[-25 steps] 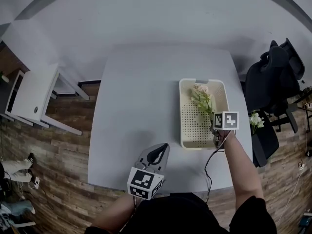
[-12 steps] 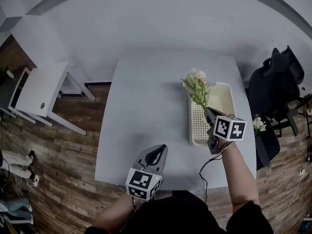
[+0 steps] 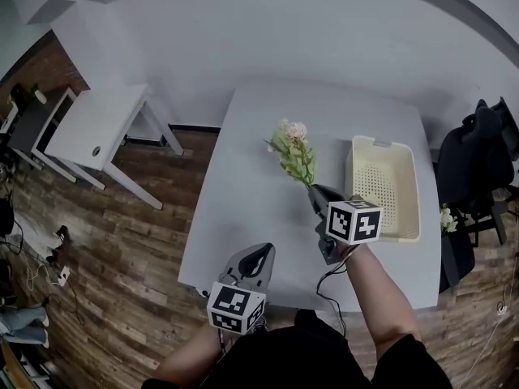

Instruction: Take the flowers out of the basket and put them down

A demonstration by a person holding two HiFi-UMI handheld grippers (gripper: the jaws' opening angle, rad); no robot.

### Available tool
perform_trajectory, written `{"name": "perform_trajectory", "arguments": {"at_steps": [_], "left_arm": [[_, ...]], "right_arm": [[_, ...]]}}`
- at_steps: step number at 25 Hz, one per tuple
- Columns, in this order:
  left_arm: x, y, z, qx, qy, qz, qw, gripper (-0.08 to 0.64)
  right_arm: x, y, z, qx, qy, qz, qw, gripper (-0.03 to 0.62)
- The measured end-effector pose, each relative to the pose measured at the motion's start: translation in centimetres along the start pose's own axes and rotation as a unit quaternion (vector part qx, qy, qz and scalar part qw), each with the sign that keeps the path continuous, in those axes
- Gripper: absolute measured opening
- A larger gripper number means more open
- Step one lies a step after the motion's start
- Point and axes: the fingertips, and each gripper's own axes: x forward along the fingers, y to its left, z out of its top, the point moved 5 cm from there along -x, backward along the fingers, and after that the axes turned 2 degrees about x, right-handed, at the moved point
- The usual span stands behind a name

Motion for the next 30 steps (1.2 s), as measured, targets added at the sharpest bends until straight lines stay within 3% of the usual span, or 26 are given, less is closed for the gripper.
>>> {"name": "perform_trajectory", "arguments": {"at_steps": [7, 14, 24, 30], "left_arm": [[-3.8, 2.8, -2.0, -0.018, 0.014, 0.041, 0.9989, 0.006], [-5.4, 4.1, -3.6, -0.035, 0.029, 0.072, 0.9964, 0.006], [-5.3, 6.1, -7.1, -0.062, 0.064, 0.082, 0.9926, 0.006], [-5.3, 6.8, -8.1, -0.078, 0.075, 0.084, 0.9906, 0.006]], "right_arm": [[5.3, 3.7, -4.4, -0.022, 0.032, 0.019, 0.999, 0.026], [10.0, 3.6, -9.7, -0.024, 0.064, 0.008, 0.998, 0.026], [14.4, 2.3, -15.9, -0.039, 0.098, -0.016, 0.994, 0.026], [15.8, 2.3, -17.7, -0.041, 0.114, -0.019, 0.992, 0.027]]}}
